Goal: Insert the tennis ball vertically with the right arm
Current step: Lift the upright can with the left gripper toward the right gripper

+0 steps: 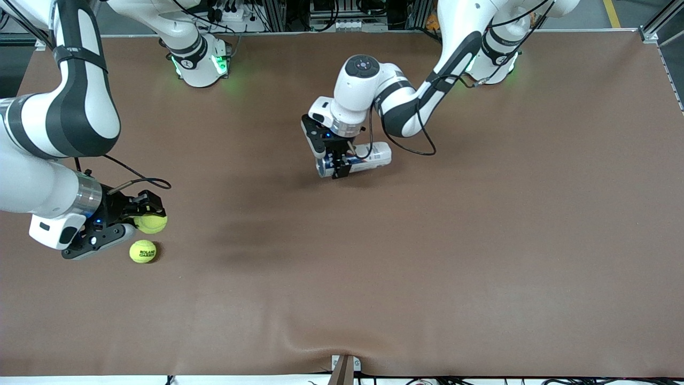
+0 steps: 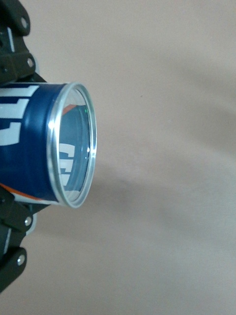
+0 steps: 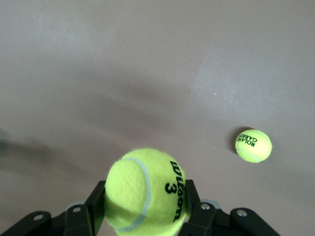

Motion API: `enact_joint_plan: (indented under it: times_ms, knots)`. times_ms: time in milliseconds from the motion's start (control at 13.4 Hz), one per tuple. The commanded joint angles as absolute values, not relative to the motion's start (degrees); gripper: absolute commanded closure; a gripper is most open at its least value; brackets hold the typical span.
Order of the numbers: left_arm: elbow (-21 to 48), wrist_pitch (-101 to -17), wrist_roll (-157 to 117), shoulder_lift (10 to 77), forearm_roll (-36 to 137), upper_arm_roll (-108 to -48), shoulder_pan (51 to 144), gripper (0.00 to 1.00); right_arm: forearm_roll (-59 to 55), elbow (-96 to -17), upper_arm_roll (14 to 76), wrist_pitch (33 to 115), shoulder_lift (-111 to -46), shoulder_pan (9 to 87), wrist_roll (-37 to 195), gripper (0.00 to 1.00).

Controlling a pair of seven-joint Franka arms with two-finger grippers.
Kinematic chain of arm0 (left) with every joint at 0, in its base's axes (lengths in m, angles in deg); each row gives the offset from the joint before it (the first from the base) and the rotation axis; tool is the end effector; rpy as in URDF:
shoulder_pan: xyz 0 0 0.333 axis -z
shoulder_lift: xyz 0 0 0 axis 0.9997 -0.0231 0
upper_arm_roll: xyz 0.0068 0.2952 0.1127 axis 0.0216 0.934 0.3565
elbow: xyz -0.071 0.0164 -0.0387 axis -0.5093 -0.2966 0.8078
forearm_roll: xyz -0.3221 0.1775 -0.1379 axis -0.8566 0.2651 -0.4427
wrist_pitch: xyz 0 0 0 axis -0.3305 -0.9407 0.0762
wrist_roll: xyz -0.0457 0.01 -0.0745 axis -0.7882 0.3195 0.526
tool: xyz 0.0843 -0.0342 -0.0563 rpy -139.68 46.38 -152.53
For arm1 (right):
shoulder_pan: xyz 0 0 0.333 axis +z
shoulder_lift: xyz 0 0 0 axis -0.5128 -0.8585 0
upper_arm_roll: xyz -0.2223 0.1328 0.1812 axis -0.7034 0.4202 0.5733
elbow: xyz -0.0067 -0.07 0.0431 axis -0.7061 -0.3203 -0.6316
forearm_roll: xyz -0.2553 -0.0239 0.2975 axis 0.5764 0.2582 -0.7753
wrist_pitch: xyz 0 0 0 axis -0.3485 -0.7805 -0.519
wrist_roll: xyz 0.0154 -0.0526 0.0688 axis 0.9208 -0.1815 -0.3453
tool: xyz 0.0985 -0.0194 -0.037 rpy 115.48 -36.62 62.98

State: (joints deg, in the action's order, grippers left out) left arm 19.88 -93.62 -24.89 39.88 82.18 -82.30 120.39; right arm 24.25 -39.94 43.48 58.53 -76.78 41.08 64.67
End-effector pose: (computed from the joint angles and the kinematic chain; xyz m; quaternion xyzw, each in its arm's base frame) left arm 0.4044 -0.5360 0.3013 0.8239 -0.5389 0.1677 0.0514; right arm 0.6636 0.0664 0.4735 -0.9806 -0.1820 0.0242 0.0693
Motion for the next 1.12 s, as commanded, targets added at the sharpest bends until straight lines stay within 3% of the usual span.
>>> enact_joint_plan:
  times_ms: [0, 824, 1049]
  knots:
    - [16.8, -92.1, -19.5, 39.5, 83.1, -81.6, 122.6, 0.20, 22.9, -40.5, 43.7, 58.0, -75.7, 40.8, 64.1, 0.80]
    - [9.4, -84.9, 7.6, 38.1, 93.3, -79.6, 130.0, 0.20, 22.4, -40.5, 43.7, 57.4, -75.6, 40.8, 64.2, 0.80]
    - [7.9, -82.9, 16.2, 38.1, 95.6, -76.3, 135.2, 0.20, 21.8, -40.2, 43.8, 57.0, -75.5, 41.2, 66.5, 0.80]
